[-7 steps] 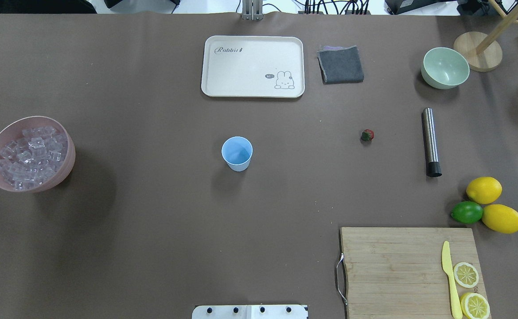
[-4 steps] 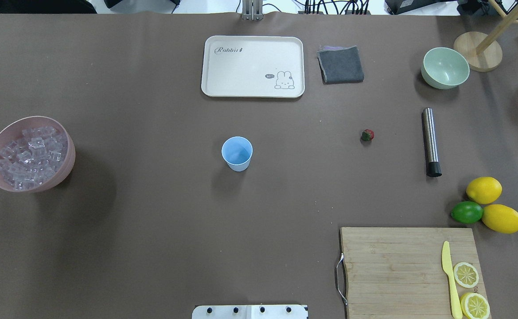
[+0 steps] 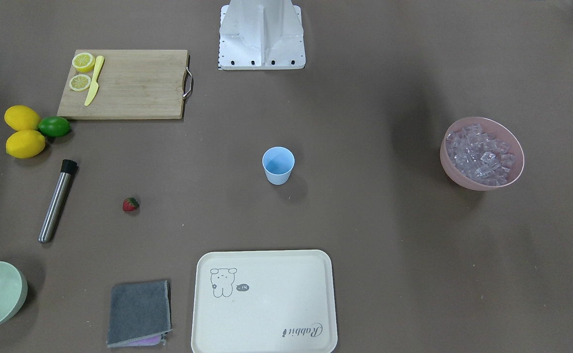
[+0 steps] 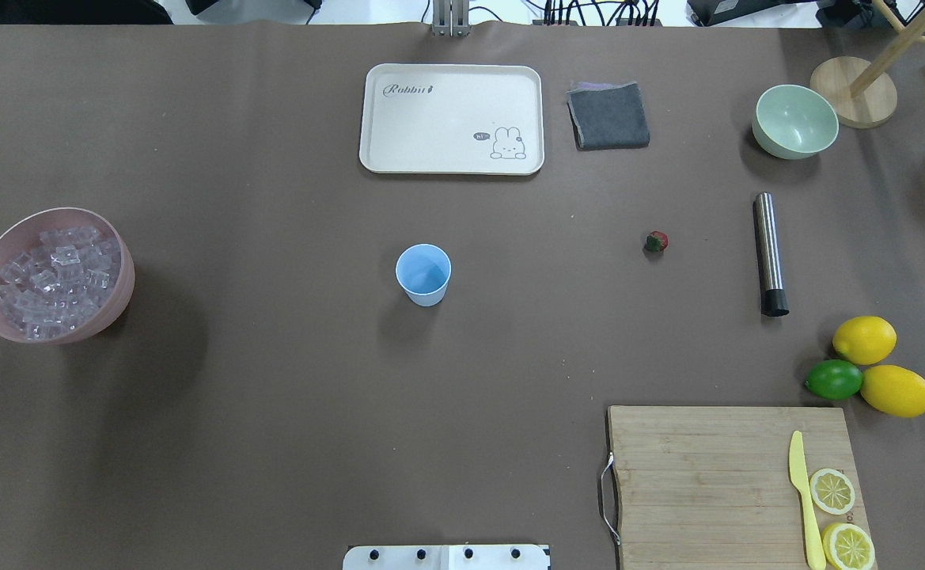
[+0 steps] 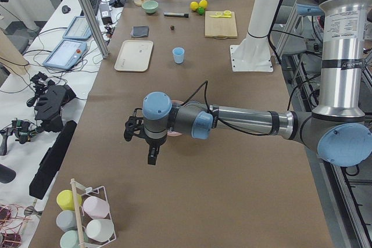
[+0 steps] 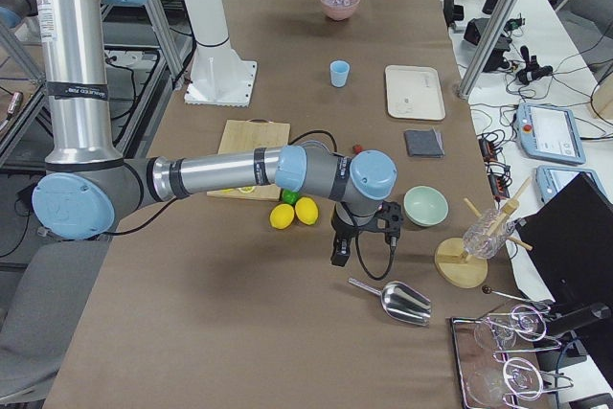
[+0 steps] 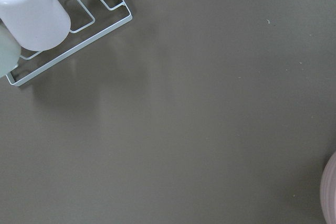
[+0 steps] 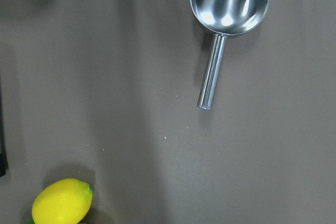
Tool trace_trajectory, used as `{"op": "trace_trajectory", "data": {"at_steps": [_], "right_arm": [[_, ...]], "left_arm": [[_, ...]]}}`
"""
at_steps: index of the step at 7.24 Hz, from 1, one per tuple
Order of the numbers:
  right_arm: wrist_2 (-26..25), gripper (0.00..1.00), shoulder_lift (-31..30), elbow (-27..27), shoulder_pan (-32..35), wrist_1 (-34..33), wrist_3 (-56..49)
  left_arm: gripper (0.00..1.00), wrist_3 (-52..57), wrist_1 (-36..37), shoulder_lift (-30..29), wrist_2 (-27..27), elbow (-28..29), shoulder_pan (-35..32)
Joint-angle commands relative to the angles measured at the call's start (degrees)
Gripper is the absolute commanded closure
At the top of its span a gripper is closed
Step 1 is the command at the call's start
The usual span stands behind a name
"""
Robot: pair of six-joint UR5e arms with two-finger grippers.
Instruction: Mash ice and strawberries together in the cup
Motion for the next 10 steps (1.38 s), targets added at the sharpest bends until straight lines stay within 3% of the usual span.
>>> {"op": "trace_trajectory", "data": {"at_steps": [1,6,8,10], "right_arm": [[0.0,0.0,0.0,0.14,0.5,0.0,-0.08],[0.09,0.0,0.44,0.14,0.76,0.0,-0.09],[0.09,0.0,0.26,0.05,0.76,0.0,0.0],[0.09,0.0,0.35,-0.04,0.68,0.0,0.0]], "left_arm": [[0.02,-0.35,-0.35,1.47,-3.78,-2.2,-0.52],[0.02,-0.71,-0.35,2.62,-2.73,-7.57,0.17],[0.02,-1.06,-0.35,1.39,1.36,-9.75,3.67],[0.02,-9.2,-0.52,-0.19,3.85,-11.78,8.94]]}}
